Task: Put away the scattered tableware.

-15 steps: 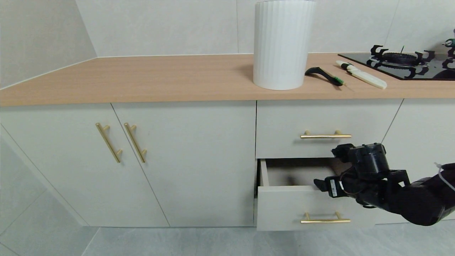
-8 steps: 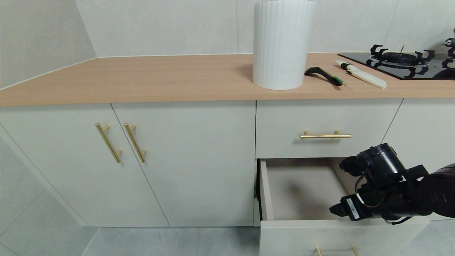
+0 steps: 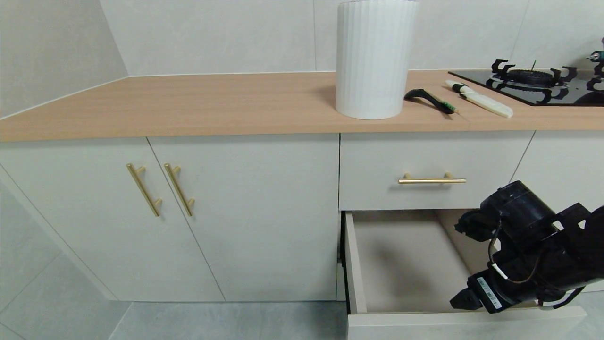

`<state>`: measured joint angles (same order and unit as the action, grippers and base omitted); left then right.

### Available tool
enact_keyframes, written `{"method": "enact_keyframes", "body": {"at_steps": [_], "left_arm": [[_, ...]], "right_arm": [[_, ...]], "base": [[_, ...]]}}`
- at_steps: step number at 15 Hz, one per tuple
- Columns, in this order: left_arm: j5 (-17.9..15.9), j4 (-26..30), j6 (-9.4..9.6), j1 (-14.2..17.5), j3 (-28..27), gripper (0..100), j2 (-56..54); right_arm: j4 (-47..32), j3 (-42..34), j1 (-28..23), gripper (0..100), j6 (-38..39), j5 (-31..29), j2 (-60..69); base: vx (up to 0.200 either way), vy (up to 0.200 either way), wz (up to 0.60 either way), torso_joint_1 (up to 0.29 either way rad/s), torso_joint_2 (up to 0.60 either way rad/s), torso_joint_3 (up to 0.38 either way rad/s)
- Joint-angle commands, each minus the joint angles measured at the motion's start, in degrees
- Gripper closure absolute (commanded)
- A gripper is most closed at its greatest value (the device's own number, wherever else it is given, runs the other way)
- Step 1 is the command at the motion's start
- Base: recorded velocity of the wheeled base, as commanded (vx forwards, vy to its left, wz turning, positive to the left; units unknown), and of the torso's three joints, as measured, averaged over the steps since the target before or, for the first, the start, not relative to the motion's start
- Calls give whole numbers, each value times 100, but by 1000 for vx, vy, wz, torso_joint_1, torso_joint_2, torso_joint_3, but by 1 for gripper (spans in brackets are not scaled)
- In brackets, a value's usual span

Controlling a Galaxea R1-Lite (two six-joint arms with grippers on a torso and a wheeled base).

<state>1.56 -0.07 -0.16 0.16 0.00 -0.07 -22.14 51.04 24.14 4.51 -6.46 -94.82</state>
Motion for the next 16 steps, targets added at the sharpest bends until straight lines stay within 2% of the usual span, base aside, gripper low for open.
{"method": "enact_keyframes", "body": {"at_steps": [1, 2, 5, 11, 14, 16], "left_arm": [[2, -1, -2, 2, 0, 0, 7], [2, -1, -2, 2, 0, 0, 7], [2, -1, -2, 2, 0, 0, 7], [2, -1, -2, 2, 0, 0, 7], [2, -1, -2, 2, 0, 0, 7], [2, -1, -2, 2, 0, 0, 7]], "right_arm": [[271, -7, 21, 0, 32, -39, -204], [553, -103, 56, 0, 32, -39, -388], [491, -323, 241, 0, -20, -39, -503], [-335, -349, 337, 0, -460, -39, -336], [-291, -174, 328, 0, -398, -66, -248], [-247, -24, 320, 0, -91, -75, -19]], "base": [[0, 0, 0, 0, 0, 0], [0, 0, 0, 0, 0, 0], [0, 0, 0, 0, 0, 0], [0, 0, 0, 0, 0, 0], [0, 0, 0, 0, 0, 0], [0, 0, 0, 0, 0, 0]]}}
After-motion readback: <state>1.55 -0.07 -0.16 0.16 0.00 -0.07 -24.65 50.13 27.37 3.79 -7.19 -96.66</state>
